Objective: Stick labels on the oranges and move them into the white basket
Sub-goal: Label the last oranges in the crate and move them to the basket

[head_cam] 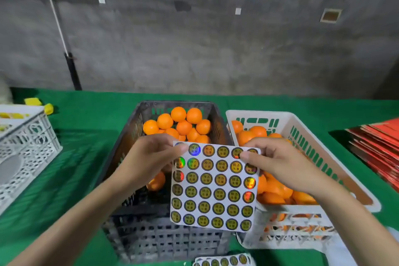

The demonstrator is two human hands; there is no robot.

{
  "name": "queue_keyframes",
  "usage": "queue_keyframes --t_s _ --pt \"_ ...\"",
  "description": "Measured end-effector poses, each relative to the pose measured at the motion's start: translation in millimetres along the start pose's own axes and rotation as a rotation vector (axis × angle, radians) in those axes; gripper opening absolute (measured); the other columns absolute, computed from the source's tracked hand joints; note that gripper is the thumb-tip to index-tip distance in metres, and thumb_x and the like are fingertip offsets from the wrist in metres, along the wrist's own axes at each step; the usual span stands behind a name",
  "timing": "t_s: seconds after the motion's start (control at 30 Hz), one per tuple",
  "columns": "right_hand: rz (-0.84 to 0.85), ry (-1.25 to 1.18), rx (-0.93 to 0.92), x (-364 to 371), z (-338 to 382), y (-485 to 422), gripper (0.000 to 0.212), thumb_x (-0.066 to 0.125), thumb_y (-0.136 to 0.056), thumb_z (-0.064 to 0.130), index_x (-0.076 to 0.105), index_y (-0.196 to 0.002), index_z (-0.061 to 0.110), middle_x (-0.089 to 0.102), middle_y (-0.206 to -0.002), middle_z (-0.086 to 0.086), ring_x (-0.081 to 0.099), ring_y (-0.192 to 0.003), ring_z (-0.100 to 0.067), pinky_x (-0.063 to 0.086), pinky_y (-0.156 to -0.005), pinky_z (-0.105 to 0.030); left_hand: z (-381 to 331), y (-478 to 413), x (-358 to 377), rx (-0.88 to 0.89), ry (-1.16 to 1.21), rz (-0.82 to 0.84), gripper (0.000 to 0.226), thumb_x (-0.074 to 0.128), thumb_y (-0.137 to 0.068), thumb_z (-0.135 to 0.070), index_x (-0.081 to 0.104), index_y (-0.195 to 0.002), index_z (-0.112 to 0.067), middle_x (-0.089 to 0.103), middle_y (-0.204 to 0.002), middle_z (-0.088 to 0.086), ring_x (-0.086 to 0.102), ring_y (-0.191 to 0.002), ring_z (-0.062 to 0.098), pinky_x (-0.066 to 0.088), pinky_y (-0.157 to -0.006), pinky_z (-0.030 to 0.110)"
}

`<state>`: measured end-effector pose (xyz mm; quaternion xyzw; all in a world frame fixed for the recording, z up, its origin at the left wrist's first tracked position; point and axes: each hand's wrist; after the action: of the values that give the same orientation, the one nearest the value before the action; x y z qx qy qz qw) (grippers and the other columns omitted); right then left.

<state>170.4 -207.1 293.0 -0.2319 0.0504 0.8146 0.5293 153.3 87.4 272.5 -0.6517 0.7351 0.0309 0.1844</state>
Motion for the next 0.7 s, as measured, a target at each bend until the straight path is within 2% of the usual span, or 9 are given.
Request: queue_keyframes --t_s 0.07,0.13,0.17,0.2,0.27,0.37,0.5,0.6,0.7 --pt "-0.068 -0.031 0.003 -0.4 2.2 -29.5 0.016 0.064 -0.095 0.023 0.073 -0.098 0.010 0.077 -0.094 -0.007 0.074 -0.085 -0.027 0.059 -0.075 -0.045 5.4 -23.6 -7.4 -0.059 0.036 0.014 0.055 0.063 -0.090 -0.047 0.055 -0.079 0.007 0.055 -0.063 0.012 0.049 -0.055 0.026 0.041 -0.056 0.036" --pt "-0.128 -0.070 0.026 0.5 2.2 -60.5 0.012 0.063 -0.098 0.017 0.072 -0.098 0.010 0.078 -0.095 -0.006 0.074 -0.089 -0.028 0.058 -0.082 -0.048 12.6 -46.2 -12.5 -0.130 0.100 0.003 0.054 0.060 -0.092 -0.041 0.057 -0.101 0.012 0.069 -0.085 0.022 0.065 -0.074 0.043 0.054 -0.073 0.053" --pt "-0.159 -0.080 0.039 2.7 2.6 -75.6 0.011 0.062 -0.098 0.015 0.071 -0.097 0.010 0.078 -0.093 -0.004 0.074 -0.088 -0.026 0.058 -0.082 -0.045 17.1 -57.2 -15.4 -0.139 0.105 -0.036 0.047 0.062 -0.094 -0.037 0.062 -0.103 0.009 0.074 -0.093 0.018 0.071 -0.086 0.040 0.056 -0.082 0.055" --pt "-0.200 -0.063 0.049 6.0 2.6 -90.3 0.009 0.062 -0.097 0.013 0.070 -0.096 0.012 0.078 -0.091 -0.001 0.074 -0.087 -0.023 0.057 -0.082 -0.041 21.4 -68.2 -18.4 -0.123 0.080 -0.088 0.034 0.062 -0.095 -0.033 0.070 -0.098 0.000 0.077 -0.093 0.010 0.074 -0.088 0.030 0.059 -0.080 0.050" --pt "-0.346 0.164 0.063 15.9 -4.4 -118.1 0.010 0.062 -0.096 0.015 0.066 -0.104 0.019 0.071 -0.099 0.005 0.068 -0.098 -0.020 0.051 -0.086 -0.034 30.2 -86.0 -22.4 -0.098 0.038 -0.188 0.021 0.063 -0.096 -0.027 0.077 -0.085 -0.017 0.078 -0.086 -0.001 0.076 -0.079 0.017 0.060 -0.063 0.029" --pt "-0.544 0.626 -0.080 46.4 -17.0 -149.9 0.032 0.061 -0.094 0.024 0.061 -0.125 0.020 0.060 -0.121 0.001 0.054 -0.116 -0.023 0.044 -0.099 -0.039 51.1 -108.4 -22.7 -0.074 -0.051 -0.281 0.030 0.060 -0.097 -0.026 0.068 -0.072 -0.010 0.073 -0.077 -0.006 0.067 -0.066 0.013 0.050 -0.058 0.025" --pt "-0.440 0.632 -0.163 99.4 -33.1 -186.5 0.027 0.056 -0.095 0.032 0.066 -0.120 0.025 0.062 -0.119 0.004 0.053 -0.113 -0.020 0.042 -0.095 -0.037 81.1 -121.3 -14.3 -0.015 -0.232 -0.310 0.034 0.048 -0.103 -0.026 0.054 -0.077 -0.005 0.041 -0.063 0.006 0.038 -0.058 0.010 0.031 -0.058 0.030" --pt "-0.420 0.544 -0.154 125.4 -61.4 -196.3 0.026 0.053 -0.100 0.039 0.066 -0.117 0.024 0.063 -0.112 0.005 0.056 -0.108 -0.017 0.043 -0.090 -0.034 108.6 -117.1 -15.2 -0.015 -0.352 -0.320 0.034 0.044 -0.104 -0.031 0.055 -0.079 -0.011 0.053 -0.068 0.007 0.048 -0.061 0.016 0.036 -0.060 0.036" --pt "-0.365 0.577 -0.130 143.5 -99.0 -189.2 0.033 0.045 -0.103 0.047 0.064 -0.124 0.031 0.062 -0.115 0.011 0.057 -0.108 -0.014 0.045 -0.088 -0.028 128.2 -114.8 -20.9 -0.017 -0.483 -0.222 0.035 0.036 -0.106 -0.037 0.057 -0.088 -0.016 0.060 -0.077 0.004 0.057 -0.070 0.018 0.043 -0.064 0.040"
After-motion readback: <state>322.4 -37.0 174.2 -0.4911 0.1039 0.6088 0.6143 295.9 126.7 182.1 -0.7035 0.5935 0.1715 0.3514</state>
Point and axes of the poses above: each hand's wrist, its own y-axis away from the middle knuckle, its own x-axis out of the palm, z = x × y
